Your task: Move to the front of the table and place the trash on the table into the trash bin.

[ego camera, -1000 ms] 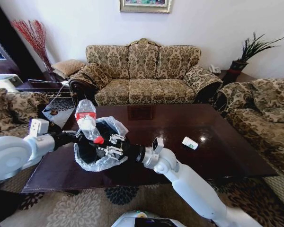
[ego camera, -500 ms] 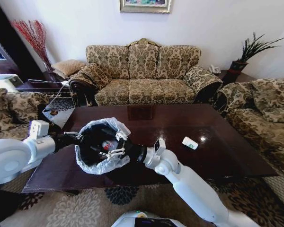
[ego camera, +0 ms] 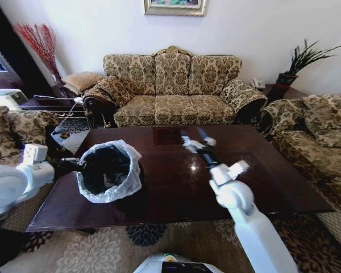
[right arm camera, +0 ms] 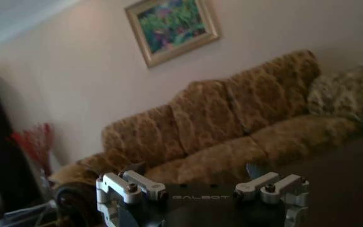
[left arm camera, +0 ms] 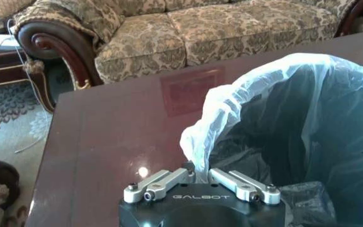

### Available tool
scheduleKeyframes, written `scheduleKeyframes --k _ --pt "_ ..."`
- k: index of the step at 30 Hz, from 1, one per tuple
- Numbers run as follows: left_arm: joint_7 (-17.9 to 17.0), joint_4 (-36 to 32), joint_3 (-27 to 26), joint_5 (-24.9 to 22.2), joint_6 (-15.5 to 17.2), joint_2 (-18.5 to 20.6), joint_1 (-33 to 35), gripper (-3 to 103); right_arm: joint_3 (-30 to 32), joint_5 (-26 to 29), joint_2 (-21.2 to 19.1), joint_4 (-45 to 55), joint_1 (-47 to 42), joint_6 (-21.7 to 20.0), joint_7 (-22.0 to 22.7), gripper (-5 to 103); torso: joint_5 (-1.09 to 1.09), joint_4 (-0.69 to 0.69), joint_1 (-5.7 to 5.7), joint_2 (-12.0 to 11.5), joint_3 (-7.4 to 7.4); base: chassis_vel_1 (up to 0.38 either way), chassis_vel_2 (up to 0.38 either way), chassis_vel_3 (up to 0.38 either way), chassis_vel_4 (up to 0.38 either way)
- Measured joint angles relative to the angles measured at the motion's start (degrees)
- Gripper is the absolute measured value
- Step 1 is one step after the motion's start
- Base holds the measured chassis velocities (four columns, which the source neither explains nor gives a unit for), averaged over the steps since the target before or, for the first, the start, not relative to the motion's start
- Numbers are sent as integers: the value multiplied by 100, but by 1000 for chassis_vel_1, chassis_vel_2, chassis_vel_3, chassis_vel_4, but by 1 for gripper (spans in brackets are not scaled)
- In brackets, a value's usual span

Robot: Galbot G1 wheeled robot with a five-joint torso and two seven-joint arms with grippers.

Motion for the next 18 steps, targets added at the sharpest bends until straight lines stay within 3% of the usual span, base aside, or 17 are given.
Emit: scheduleKeyframes --k 3,12,18 --pt "-42 -99 -3 -18 -4 16 -14 0 222 50 56 -406 -307 316 64 100 0 1 -1 0 0 0 0 0 0" --pt "-60 -327 -14 0 -41 -173 1 0 486 -134 37 -933 -179 576 97 100 -4 4 0 0 0 -68 -62 84 68" --pt "50 -473 -20 106 -88 -387 38 0 424 -934 92 -1860 139 1038 129 100 2 0 1 0 1 -218 -216 220 199"
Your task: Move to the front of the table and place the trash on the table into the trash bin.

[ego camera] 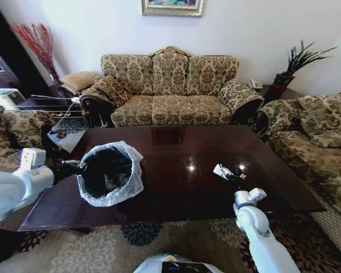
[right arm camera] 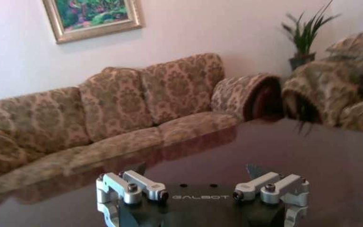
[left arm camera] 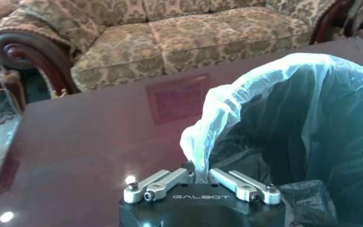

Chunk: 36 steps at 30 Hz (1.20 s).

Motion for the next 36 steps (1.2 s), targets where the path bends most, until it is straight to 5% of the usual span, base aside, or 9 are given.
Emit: scheduleKeyframes --k 6,8,9,12,13,17,27,31,36 --pt "30 -77 -41 4 -5 -102 30 0 -26 -399 -275 -675 343 337 -1074 100 5 0 -1 0 0 -182 -185 146 143" --pt "54 -104 -26 50 -19 -160 32 0 -52 -576 -513 -882 502 529 -1981 100 3 1 -1 1 0 -17 -35 25 48" --pt "54 -104 -26 50 -19 -160 32 0 -52 -576 -513 -882 502 529 -1981 100 3 1 -1 1 0 0 0 0 0" --pt "79 -88 35 132 -46 -213 22 0 -173 -511 -947 -1018 702 380 -3472 100 -16 4 0 1 0 0 0 0 0" --pt "79 -88 35 132 -46 -213 22 0 -173 -511 -947 -1018 702 380 -3472 100 -16 4 0 1 0 0 0 0 0" --pt "111 -77 56 152 -64 -260 -8 0 -458 -531 -1429 -1588 1231 164 -4681 100 -5 7 1 0 0 41 60 -16 -36" --pt "286 -52 116 332 -128 -470 8 0 -882 -777 -1570 -2546 1906 111 -5118 100 -5 3 0 1 0 0 0 0 0" --pt "282 -62 118 330 -131 -427 6 0 -1111 -824 -1411 -2699 2060 48 -4835 102 -3 5 0 0 0 0 0 0 0" --pt "264 -82 124 312 -134 -378 8 0 -1253 -993 -1325 -2710 2149 -80 -4516 87 -4 1 0 1 0 0 0 0 0"
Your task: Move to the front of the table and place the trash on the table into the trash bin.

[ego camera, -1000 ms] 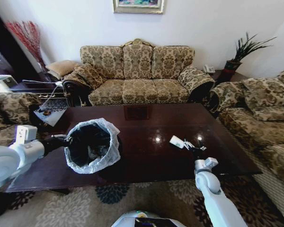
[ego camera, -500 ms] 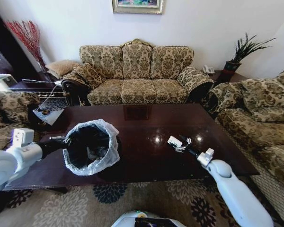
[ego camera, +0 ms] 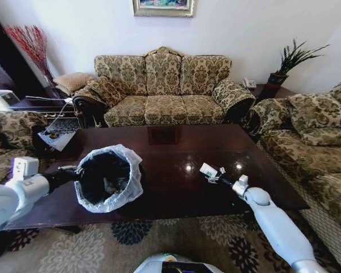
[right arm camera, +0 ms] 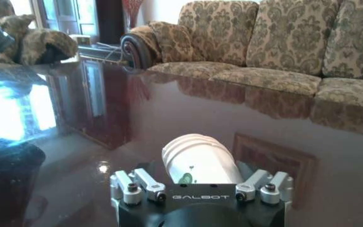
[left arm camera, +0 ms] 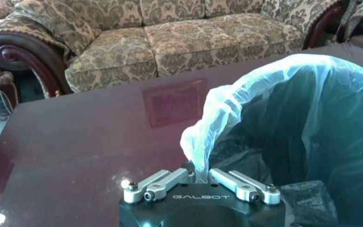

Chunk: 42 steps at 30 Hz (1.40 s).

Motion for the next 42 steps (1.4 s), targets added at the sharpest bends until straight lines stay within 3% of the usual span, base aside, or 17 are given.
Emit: scheduleKeyframes --k 1,4,5,8,9,11,13,17,19,20,22,25,28,29,33,36,42 --pt "0 0 0 0 0 0 0 0 0 0 0 0 0 0 0 87 0 0 0 0 0 0 0 0 0" --pt "-7 -3 0 -4 -1 3 7 0 -13 -156 12 -77 43 -5 106 71 0 1 0 0 0 0 0 0 0" --pt "-7 -3 0 -4 -1 3 7 0 -13 -156 12 -77 43 -5 106 71 0 1 0 0 0 0 0 0 0" --pt "-10 -20 0 -11 -13 5 13 0 -8 -215 49 -72 31 16 262 54 0 1 0 0 0 0 0 0 0" --pt "-10 -20 0 -11 -13 5 13 0 -8 -215 49 -72 31 16 262 54 0 1 0 0 0 0 0 0 0" --pt "-23 -22 -1 -18 -26 17 14 0 15 -221 82 -25 -14 19 342 44 0 2 0 0 -1 0 0 0 0" --pt "-24 -25 -8 -24 -26 20 16 0 28 -217 91 2 -44 19 368 44 0 2 0 0 -1 0 0 0 0" --pt "-26 -34 -40 -34 -26 21 29 0 81 -177 102 108 -152 64 422 34 0 1 0 0 0 0 0 0 0" --pt "-26 -55 -49 -39 -25 16 41 0 149 222 96 469 -297 122 437 30 4 -1 0 0 0 0 0 0 0" --pt "-26 -66 -52 -41 -20 14 50 0 200 446 89 730 -362 143 434 24 3 0 0 0 0 0 0 0 0" --pt "-27 -79 -62 -48 -10 12 72 0 257 659 88 1041 -423 152 435 24 0 0 0 0 0 0 0 0 0" --pt "-28 -87 -115 -65 22 34 146 0 343 1086 107 1932 -532 121 511 17 0 2 0 0 0 0 0 0 0" --pt "-40 -96 -202 -179 115 141 171 0 236 1853 158 3350 -524 -56 655 7 -2 3 0 0 0 0 0 0 0" --pt "-40 -96 -202 -179 115 141 171 0 236 1853 158 3350 -524 -56 655 7 -2 3 0 0 0 0 0 0 0" --pt "47 -134 -265 -269 225 307 293 0 -345 3259 213 4577 -252 -610 436 2 -1 2 0 0 -1 0 0 0 0" --pt "148 -111 -227 -315 246 484 325 0 -840 3745 276 4817 -60 -861 258 2 -1 2 -1 0 -1 0 0 0 0" --pt "186 -103 -98 -506 261 822 312 0 -1734 3919 551 4825 315 -1037 201 2 0 0 0 0 0 0 0 0 0"
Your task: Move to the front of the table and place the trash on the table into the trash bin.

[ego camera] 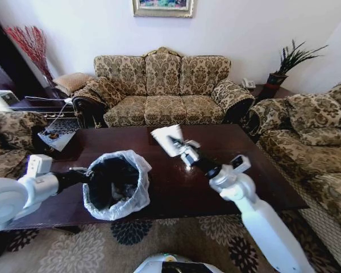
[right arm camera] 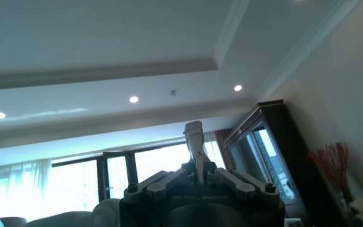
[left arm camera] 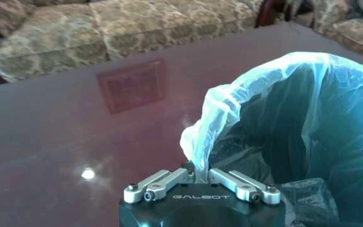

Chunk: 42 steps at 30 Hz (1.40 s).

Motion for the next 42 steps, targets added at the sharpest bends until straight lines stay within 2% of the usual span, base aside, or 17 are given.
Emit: scheduleKeyframes --k 5,12,14,16,19,21,24,27,29,31,32,34,36,37,39,40,42 --pt "-49 -6 37 -244 15 311 -66 0 -764 -220 376 -318 459 -81 -3 2 0 1 0 0 0 0 0 0 0" --pt "-70 -60 20 -336 17 365 -105 0 -1084 -916 668 -686 656 -53 79 2 0 2 0 0 0 0 0 0 0" --pt "-70 -134 18 -345 17 324 -127 0 -1155 -1164 739 -760 644 -44 91 13 0 2 0 0 0 0 0 0 0" --pt "-74 -149 32 -344 17 316 -134 0 -1171 -1210 744 -762 618 -36 82 18 0 2 0 0 0 0 0 0 0" --pt "-78 -161 56 -341 18 327 -169 0 -1173 -1268 740 -736 561 -25 66 34 1 0 0 0 0 0 0 0 0" --pt "-83 -166 56 -340 17 325 -175 0 -1166 -1305 739 -728 539 -9 65 34 1 0 0 0 0 0 0 0 0" --pt "-91 -199 53 -338 17 275 -174 0 -1138 -1359 721 -707 484 16 50 45 0 0 0 0 0 0 0 0 0" --pt "-90 -272 35 -319 18 152 -158 0 -1102 -1369 681 -643 463 41 19 62 1 1 0 0 0 0 0 0 0" --pt "-91 -281 19 -311 18 110 -152 0 -1059 -1365 662 -609 462 52 20 66 2 1 0 0 0 0 0 0 0" --pt "-163 -295 -27 -284 19 20 -148 0 -804 -1489 600 -449 376 102 205 77 1 2 0 0 -1 0 0 0 0" --pt "-163 -295 -27 -284 19 20 -148 0 -804 -1489 600 -449 376 102 205 77 1 2 0 0 -1 0 0 0 0" --pt "-265 -199 -88 -204 19 -57 -144 0 -373 -2239 480 -203 196 175 691 83 1 0 0 0 -1 0 0 0 0" --pt "-412 -53 -204 -177 60 -158 -151 0 33 -2815 319 83 -103 19 1542 93 0 0 0 0 -1 0 0 0 0" --pt "-412 -53 -204 -177 60 -158 -151 0 33 -2815 319 83 -103 19 1542 93 0 0 0 0 -1 0 0 0 0" --pt "-563 112 -462 -183 113 -339 -128 0 443 -2957 143 404 -509 -174 2589 99 0 -1 0 0 -1 0 0 0 0" --pt "-563 112 -462 -183 113 -339 -128 0 443 -2957 143 404 -509 -174 2589 99 0 -1 0 0 -1 0 0 0 0" --pt "-679 245 -869 -179 190 -628 -39 0 874 -2949 77 549 -871 -247 3303 100 1 -2 0 0 -1 0 0 0 0"
